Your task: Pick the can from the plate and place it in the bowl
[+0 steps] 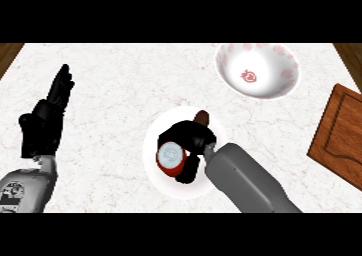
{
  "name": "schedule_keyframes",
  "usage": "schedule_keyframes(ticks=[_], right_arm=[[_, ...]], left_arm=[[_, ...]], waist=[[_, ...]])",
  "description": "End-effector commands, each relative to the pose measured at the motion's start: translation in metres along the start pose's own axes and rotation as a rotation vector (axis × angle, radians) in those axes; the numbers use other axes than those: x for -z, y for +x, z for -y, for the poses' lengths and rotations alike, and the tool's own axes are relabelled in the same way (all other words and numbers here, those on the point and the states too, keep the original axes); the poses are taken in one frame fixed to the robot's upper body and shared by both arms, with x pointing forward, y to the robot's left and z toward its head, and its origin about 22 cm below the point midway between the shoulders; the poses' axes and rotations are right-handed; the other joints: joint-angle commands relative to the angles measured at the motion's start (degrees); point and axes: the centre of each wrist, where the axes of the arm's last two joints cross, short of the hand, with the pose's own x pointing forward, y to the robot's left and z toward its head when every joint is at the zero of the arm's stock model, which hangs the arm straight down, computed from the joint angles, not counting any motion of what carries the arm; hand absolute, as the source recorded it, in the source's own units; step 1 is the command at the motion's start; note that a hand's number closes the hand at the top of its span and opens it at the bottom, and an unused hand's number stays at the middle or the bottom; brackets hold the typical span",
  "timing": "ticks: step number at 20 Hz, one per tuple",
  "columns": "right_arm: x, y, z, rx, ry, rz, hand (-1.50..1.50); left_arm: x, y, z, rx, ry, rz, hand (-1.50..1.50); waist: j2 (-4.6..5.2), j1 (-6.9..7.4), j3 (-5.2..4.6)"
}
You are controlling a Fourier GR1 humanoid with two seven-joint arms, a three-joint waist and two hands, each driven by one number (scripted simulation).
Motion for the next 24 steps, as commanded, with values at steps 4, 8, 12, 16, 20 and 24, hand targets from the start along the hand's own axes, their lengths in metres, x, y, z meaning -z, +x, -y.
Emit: schedule_keyframes(ticks=[4, 8, 12, 16, 20, 24], right_arm=[[-0.007, -0.013, -0.009, 0.005, -0.021, 0.052, 1.5], [0.013, 0.021, 0.037, 0.07, -0.243, -0.332, 1.5], [0.019, 0.032, 0.05, 0.091, -0.401, -0.527, 1.5], [0.025, 0.067, 0.066, 0.084, -0.531, -0.556, 1.5], [0.021, 0.1, 0.087, 0.207, -0.756, -0.477, 1.5], [0.024, 0.12, 0.092, 0.235, -0.963, -0.465, 1.5]], left_arm=[[-0.008, 0.0, -0.009, 0.006, 0.004, -0.004, 0.0], [0.006, 0.011, 0.016, -0.024, -0.055, 0.048, 0.0], [0.007, 0.015, 0.019, 0.0, -0.107, 0.053, 0.0], [0.012, 0.015, 0.029, -0.017, -0.129, 0.063, 0.0], [0.012, 0.018, 0.04, -0.013, -0.128, 0.076, 0.0], [0.015, 0.016, 0.029, -0.006, -0.09, 0.048, 0.0]], waist=[[0.13, -0.22, -0.03], [0.94, 4.2, -0.12], [1.18, 7.49, -0.14], [1.37, 8.53, -0.17], [1.11, 7.97, -0.11], [0.65, 6.71, -0.17]])
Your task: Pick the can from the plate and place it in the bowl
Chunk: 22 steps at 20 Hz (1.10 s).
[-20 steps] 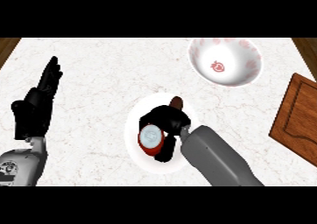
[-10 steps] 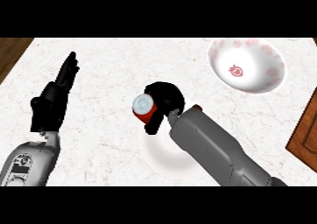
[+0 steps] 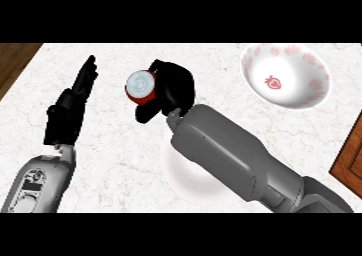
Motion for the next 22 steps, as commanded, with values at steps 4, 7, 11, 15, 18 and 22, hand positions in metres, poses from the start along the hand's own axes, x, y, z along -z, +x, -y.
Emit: schedule_keyframes(ticks=[4, 7, 11, 15, 18, 22], right_arm=[[-0.005, 0.046, 0.013, 0.105, -0.271, -0.051, 1.5], [0.004, 0.055, 0.019, 0.061, -0.352, -0.114, 1.5], [0.017, 0.056, 0.029, 0.101, -0.42, -0.132, 1.5], [0.032, 0.019, 0.018, 0.135, -0.494, -0.15, 1.5], [0.05, 0.006, 0.03, 0.153, -0.56, -0.173, 1.5], [0.068, -0.031, 0.057, 0.132, -0.628, -0.177, 1.5]], left_arm=[[-0.003, -0.006, -0.011, 0.019, 0.044, -0.028, 0.0], [-0.004, -0.018, -0.025, 0.006, 0.052, -0.039, 0.0], [0.001, -0.007, -0.014, 0.015, 0.064, -0.045, 0.0], [-0.015, -0.014, -0.036, 0.003, 0.088, -0.065, 0.0], [-0.011, -0.015, -0.042, 0.013, 0.098, -0.054, 0.0], [-0.018, -0.026, -0.025, -0.003, 0.113, -0.066, 0.0]], waist=[[-0.64, -2.38, -0.06], [-0.53, -3.27, -0.14], [-0.49, -4.94, 0.01], [-0.79, -5.99, 0.07], [-0.46, -6.33, 0.08], [-0.56, -7.04, 0.1]])
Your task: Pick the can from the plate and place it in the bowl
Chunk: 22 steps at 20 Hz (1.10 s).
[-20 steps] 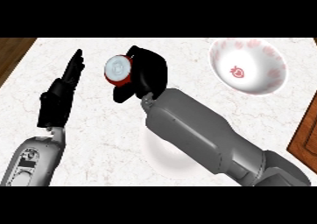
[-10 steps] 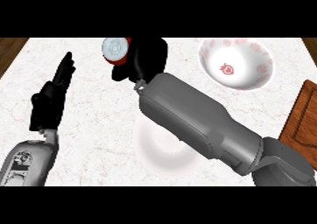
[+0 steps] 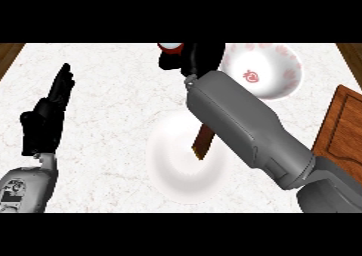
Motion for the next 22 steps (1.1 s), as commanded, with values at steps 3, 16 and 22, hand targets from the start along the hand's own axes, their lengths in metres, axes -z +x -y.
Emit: schedule_keyframes(ticks=[3, 16, 22], right_arm=[[0.039, -0.053, 0.013, 0.096, -0.139, -0.064, 1.5], [0.112, -0.188, 0.059, -0.349, -0.297, -0.12, 1.5], [0.112, -0.222, 0.069, -0.198, -0.303, -0.242, 1.5]], left_arm=[[-0.005, -0.001, -0.003, -0.001, 0.0, -0.005, 0.0], [-0.007, 0.01, 0.023, -0.008, -0.024, 0.016, 0.0], [0.002, 0.017, 0.011, -0.006, -0.035, 0.035, 0.0]], waist=[[0.22, -0.07, 0.05], [0.96, 1.24, 0.1], [1.56, 2.09, 0.27]])
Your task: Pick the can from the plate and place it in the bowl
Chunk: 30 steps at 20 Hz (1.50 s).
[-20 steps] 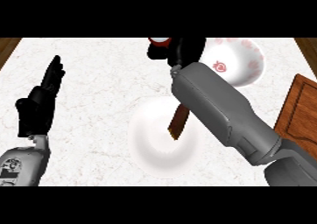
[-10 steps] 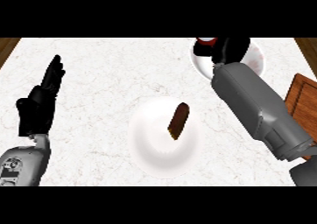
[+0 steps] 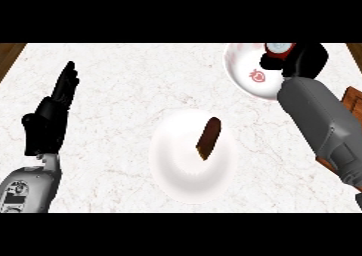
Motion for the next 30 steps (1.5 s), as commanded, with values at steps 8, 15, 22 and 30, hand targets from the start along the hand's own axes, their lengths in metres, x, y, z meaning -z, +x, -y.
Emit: schedule_keyframes(ticks=[8, 15, 22, 30], right_arm=[[0.018, -0.035, 0.011, 0.237, 0.158, -0.047, -1.5], [0.015, -0.06, 0.007, 0.386, 0.068, -0.042, -1.5], [0.026, -0.092, 0.019, 0.56, 0.123, -0.063, -1.5], [-0.012, -0.119, 0.025, 0.707, 0.209, 0.008, -1.5]], left_arm=[[0.007, 0.006, 0.015, -0.019, -0.026, 0.031, 0.0], [0.011, 0.009, -0.004, -0.006, -0.006, 0.027, 0.0], [-0.006, -0.005, -0.017, 0.0, 0.016, -0.036, 0.0], [-0.024, -0.016, -0.014, 0.009, 0.06, -0.062, 0.0]], waist=[[0.81, 0.89, 0.23], [0.45, 0.64, 0.16], [-1.15, -2.07, -0.06], [-1.99, -3.95, -0.2]])
